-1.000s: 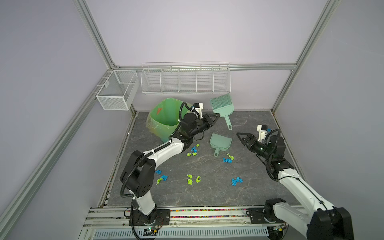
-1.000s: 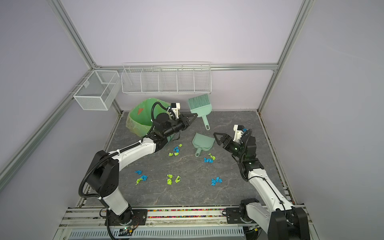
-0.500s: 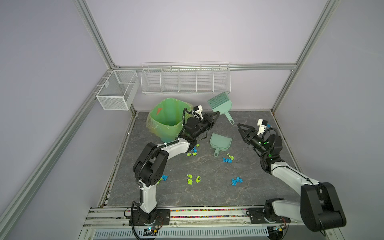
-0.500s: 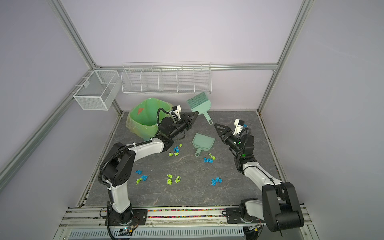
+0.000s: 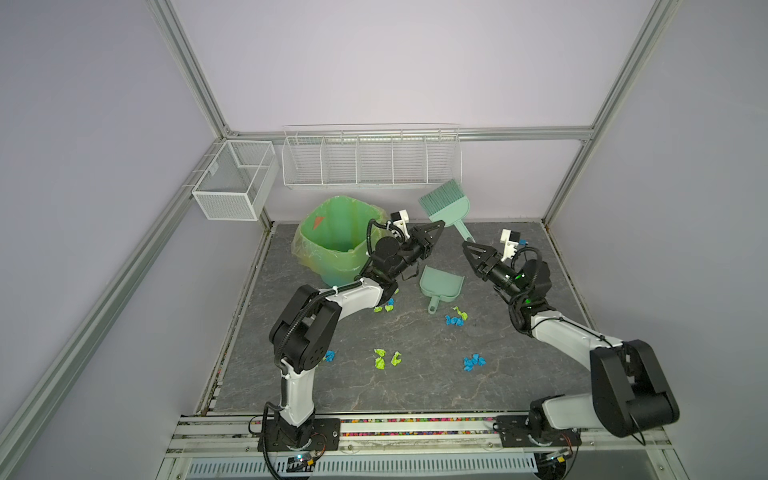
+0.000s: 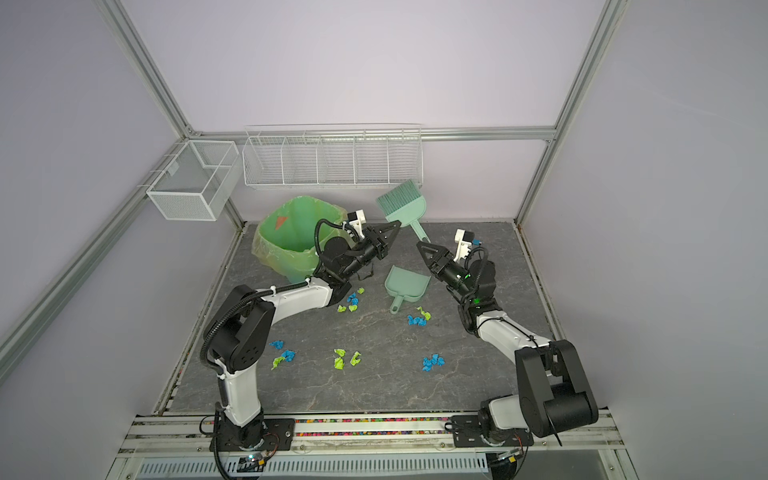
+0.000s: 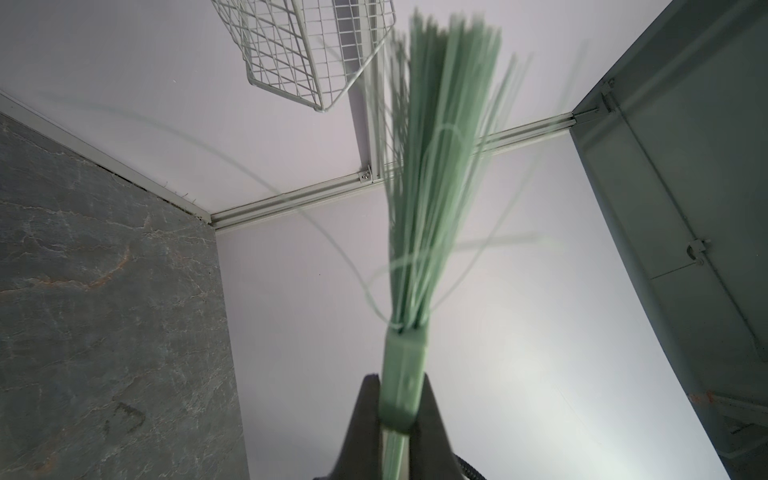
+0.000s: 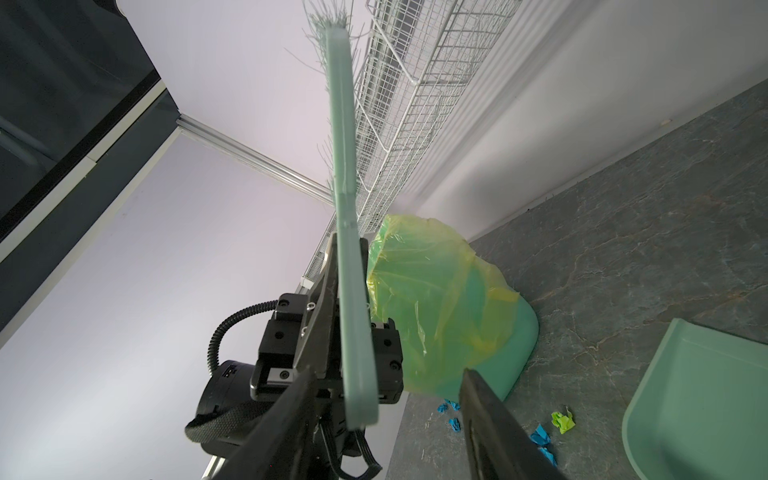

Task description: Sweep away the paper scraps from the table

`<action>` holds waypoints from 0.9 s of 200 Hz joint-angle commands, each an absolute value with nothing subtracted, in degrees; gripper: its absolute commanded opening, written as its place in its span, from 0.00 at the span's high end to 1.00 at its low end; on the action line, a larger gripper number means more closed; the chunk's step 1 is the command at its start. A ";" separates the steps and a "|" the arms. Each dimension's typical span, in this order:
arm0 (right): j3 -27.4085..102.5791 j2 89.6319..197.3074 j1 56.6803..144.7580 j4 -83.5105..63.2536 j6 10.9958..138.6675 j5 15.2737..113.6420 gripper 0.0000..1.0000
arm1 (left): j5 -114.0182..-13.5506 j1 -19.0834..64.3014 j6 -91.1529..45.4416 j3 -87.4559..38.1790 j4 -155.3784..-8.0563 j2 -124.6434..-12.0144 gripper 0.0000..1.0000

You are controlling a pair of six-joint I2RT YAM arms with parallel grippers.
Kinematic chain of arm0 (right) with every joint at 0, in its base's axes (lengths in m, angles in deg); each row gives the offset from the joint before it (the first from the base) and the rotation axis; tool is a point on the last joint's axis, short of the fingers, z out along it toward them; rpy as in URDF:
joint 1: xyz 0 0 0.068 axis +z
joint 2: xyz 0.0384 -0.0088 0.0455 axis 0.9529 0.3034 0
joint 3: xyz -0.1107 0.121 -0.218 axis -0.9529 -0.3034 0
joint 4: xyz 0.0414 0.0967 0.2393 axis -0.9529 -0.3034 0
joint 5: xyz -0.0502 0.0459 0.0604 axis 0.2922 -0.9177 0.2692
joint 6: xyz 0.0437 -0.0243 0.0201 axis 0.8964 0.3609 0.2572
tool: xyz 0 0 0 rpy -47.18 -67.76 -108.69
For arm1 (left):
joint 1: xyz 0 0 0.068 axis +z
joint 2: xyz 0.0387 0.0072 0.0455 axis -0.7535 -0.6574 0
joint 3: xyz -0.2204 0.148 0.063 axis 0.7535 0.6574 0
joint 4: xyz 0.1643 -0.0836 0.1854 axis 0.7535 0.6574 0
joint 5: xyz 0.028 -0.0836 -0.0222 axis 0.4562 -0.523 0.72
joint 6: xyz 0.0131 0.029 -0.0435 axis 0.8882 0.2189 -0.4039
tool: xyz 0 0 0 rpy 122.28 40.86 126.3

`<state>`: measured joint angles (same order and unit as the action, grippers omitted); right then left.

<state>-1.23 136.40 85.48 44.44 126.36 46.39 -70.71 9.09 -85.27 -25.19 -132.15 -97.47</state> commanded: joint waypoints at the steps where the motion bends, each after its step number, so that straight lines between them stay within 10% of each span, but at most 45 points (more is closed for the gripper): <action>1: -0.03 137.37 85.61 49.52 128.50 46.47 0.45 | -70.80 8.91 -86.67 -25.88 -135.53 -98.51 1.00; 180: 2.34 143.32 85.60 60.90 131.18 46.82 0.71 | -70.60 8.47 -86.61 -23.87 -136.17 -98.93 1.00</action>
<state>1.61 142.47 85.48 56.26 128.86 46.57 -70.71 8.74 -85.73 -24.03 -133.81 -97.62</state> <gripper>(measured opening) 0.307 0.076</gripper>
